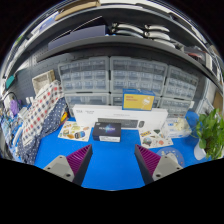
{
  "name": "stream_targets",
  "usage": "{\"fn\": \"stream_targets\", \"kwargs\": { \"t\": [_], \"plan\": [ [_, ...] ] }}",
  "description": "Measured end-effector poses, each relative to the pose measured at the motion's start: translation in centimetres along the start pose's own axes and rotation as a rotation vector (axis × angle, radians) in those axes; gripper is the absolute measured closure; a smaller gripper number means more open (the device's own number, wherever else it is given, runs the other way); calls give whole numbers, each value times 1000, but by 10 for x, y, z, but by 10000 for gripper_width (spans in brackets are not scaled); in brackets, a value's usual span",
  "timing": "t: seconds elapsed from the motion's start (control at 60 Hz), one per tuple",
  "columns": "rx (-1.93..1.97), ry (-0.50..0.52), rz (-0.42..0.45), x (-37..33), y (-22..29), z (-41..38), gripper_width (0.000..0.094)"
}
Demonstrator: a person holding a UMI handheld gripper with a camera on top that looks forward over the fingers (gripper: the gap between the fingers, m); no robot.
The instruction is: Arrange mouse
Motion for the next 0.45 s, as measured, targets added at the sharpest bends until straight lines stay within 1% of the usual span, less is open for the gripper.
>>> {"fn": "stream_targets", "kwargs": {
  "t": [0.45],
  "plan": [
    [42,-39,-1,-7,-9,6,69]
  ]
}}
Point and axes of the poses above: the point between the fingertips, and its own axes, seen from behind it with the camera up: z to the right, y up, x forward, the way the camera looks, the point moved 3 cm from there along -x, backward, against the way the camera looks, and after that the axes turned 7 degrees about -z, right-handed, at the moved point
